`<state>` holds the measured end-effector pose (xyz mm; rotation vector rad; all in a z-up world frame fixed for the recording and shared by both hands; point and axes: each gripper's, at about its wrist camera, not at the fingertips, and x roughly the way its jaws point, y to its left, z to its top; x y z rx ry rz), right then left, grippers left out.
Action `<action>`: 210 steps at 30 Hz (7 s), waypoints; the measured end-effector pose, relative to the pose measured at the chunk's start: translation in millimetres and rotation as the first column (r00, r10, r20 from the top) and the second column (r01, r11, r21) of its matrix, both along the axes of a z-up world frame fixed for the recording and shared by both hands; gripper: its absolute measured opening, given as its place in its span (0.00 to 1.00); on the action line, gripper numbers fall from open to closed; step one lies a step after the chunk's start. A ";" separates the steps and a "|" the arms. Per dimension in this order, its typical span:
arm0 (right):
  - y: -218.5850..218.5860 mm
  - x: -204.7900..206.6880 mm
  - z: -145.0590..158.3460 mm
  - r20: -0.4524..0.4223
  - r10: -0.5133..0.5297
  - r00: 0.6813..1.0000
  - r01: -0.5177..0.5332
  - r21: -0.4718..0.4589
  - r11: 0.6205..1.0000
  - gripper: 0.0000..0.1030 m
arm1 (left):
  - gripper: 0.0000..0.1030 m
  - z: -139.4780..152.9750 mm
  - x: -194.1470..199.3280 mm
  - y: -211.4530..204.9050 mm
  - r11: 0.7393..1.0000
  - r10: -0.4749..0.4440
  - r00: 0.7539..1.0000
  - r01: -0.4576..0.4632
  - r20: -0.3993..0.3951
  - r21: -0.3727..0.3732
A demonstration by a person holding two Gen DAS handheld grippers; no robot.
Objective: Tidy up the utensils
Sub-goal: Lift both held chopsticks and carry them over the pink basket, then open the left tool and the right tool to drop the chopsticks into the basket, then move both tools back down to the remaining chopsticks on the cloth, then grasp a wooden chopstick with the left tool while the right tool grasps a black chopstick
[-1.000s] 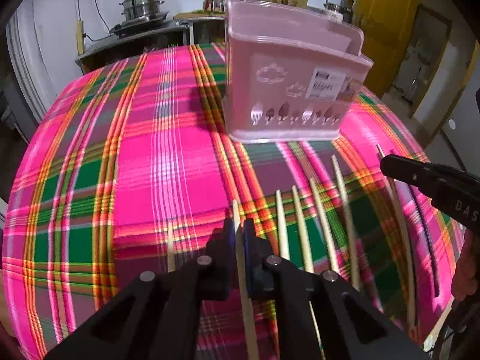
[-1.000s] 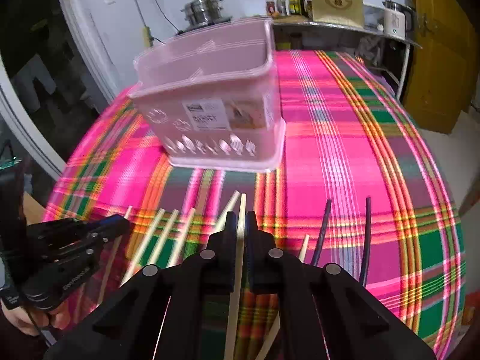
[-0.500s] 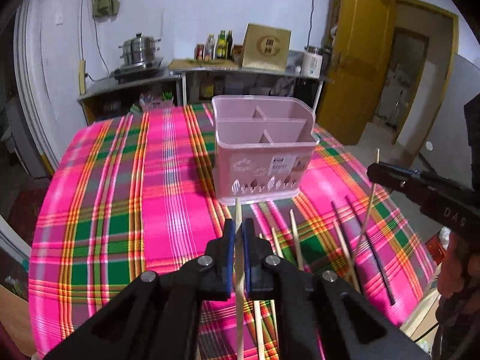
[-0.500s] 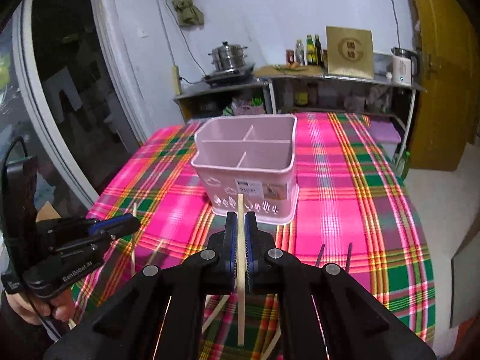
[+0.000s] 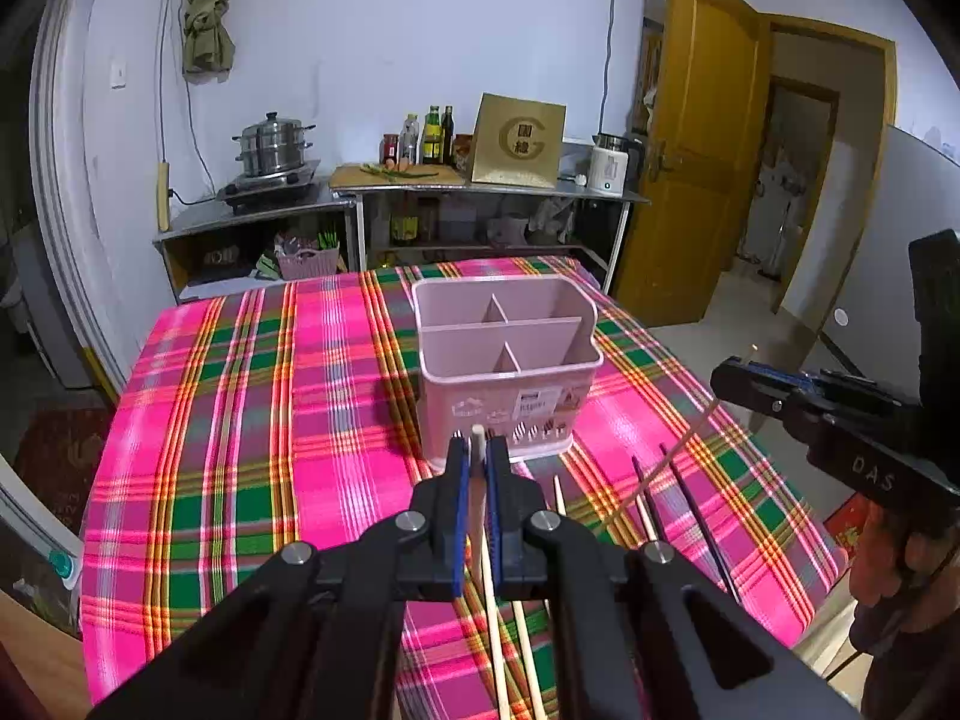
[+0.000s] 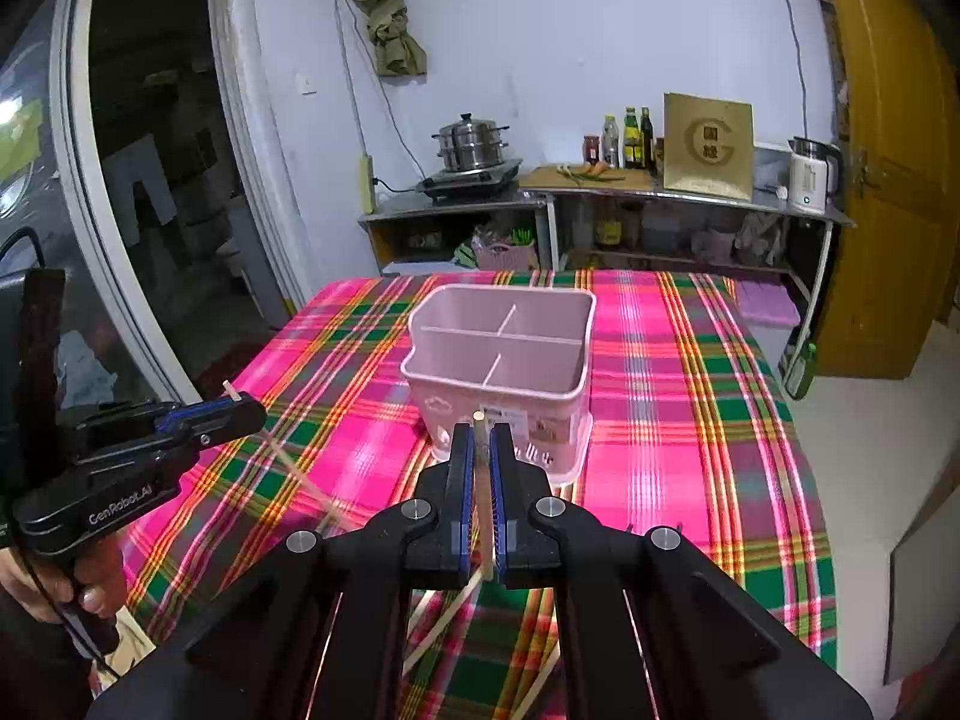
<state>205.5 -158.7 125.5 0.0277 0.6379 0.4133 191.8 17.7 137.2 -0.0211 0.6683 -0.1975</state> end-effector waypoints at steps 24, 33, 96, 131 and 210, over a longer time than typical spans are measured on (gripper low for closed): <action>13.0 67.9 71.2 0.098 0.024 0.995 -0.030 0.062 0.998 0.05 | 0.06 82.1 82.5 12.5 0.999 -0.002 0.997 0.006 0.073 -0.047; 26.5 95.0 78.8 0.121 0.028 0.992 -0.038 0.085 0.996 0.05 | 0.06 90.3 112.5 13.8 0.998 0.014 0.996 -0.008 0.091 -0.057; -39.5 -53.9 -36.0 0.077 -0.048 0.996 0.042 0.078 0.996 0.17 | 0.40 -48.8 -48.5 16.3 0.986 -0.032 0.998 0.041 0.059 -0.164; -67.9 -26.2 -111.4 -0.125 -0.149 0.981 0.151 0.006 0.988 0.17 | 0.29 -121.9 -17.3 -21.2 0.994 -0.061 0.987 0.047 -0.149 -0.094; -42.0 -2.3 5.1 0.053 -0.115 0.992 0.115 -0.001 0.993 0.04 | 0.06 -8.6 -0.3 -31.2 0.993 -0.096 0.995 0.095 -0.005 -0.074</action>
